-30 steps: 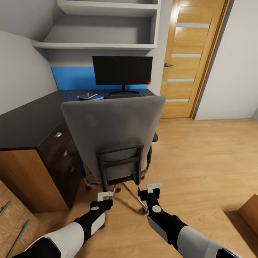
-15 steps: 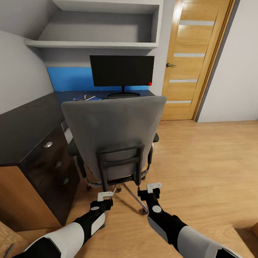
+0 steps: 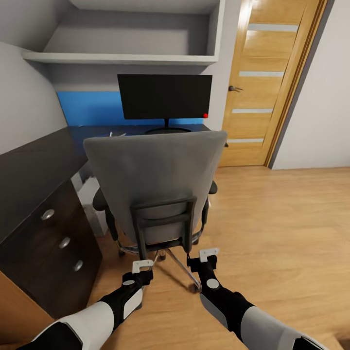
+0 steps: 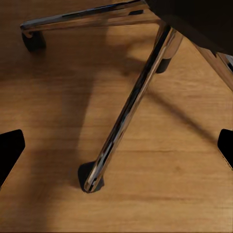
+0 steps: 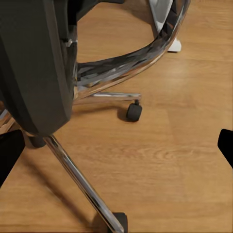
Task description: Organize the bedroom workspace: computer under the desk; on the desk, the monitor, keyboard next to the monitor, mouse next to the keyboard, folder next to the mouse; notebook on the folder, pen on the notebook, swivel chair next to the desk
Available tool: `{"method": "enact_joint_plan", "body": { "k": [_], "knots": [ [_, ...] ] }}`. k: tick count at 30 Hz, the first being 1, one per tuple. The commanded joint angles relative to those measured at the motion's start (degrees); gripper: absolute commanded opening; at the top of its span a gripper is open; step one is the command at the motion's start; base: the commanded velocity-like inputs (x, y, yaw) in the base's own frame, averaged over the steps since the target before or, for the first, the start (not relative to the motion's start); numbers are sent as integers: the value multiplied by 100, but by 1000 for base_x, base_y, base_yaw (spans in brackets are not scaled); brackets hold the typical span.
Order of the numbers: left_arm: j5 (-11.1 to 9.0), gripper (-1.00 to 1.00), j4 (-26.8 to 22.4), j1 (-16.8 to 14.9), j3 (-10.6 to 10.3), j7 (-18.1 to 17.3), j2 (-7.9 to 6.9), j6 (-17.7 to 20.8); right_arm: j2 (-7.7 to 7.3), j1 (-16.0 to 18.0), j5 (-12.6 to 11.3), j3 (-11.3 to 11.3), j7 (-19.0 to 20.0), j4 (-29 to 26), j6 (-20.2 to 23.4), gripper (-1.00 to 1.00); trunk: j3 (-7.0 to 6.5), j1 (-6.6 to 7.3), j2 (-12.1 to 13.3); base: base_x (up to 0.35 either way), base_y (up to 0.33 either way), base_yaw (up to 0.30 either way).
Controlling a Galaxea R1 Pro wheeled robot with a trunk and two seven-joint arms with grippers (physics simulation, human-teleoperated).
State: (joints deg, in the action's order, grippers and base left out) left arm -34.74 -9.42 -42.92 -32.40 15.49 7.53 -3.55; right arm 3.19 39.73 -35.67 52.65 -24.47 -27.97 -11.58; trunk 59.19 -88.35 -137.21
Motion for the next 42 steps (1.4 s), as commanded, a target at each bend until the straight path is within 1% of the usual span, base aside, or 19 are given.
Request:
{"method": "enact_joint_plan", "body": {
  "k": [1, 10, 13, 14, 17, 25, 27, 31, 42],
  "knots": [
    [-43, 100, 1, -6, -39, 25, -2, -23, -3, 9, -63, 44, -30, 2, -38, 100, 4, -3, -1, 319, 0, 0],
    [-36, 100, 1, -6, -39, 24, -8, -43, -3, 9, -60, 44, -27, 2, -38, 100, 4, -3, -1, 321, 0, 0],
    [-39, 100, 1, -6, -39, 24, -6, -223, -3, 9, -56, 44, -27, 2, -38, 100, 4, -3, -1, 321, 0, 0],
    [-40, 100, 4, -6, -39, 22, -6, -447, -3, 9, -56, 44, -25, 2, -38, 100, 4, -3, -1, 321, 0, 0],
    [-41, 100, 9, -6, -39, 11, -6, -822, -3, 9, -54, 44, -26, 3, -38, 100, 4, -3, -1, 321, 0, 0],
    [-50, 100, 68, -6, -36, 7, -21, -1137, -3, 9, -54, 44, -24, 4, -38, 100, 4, -3, -1, 321, 0, 0],
    [-45, 100, 93, -6, -38, 7, -16, -1282, -3, 9, -54, 44, -23, 4, -38, 100, 4, -3, -1, 321, 0, 0],
    [-47, 100, 97, -6, -39, 13, -15, -1356, -3, 9, -54, 44, -24, 4, -38, 100, 4, -3, -1, 321, 0, 0],
    [-50, 100, 98, -6, -39, 24, -14, -1367, -3, 9, -54, 44, -23, 10, -38, 100, 4, -3, -1, 323, 0, 0]
  ]
}}
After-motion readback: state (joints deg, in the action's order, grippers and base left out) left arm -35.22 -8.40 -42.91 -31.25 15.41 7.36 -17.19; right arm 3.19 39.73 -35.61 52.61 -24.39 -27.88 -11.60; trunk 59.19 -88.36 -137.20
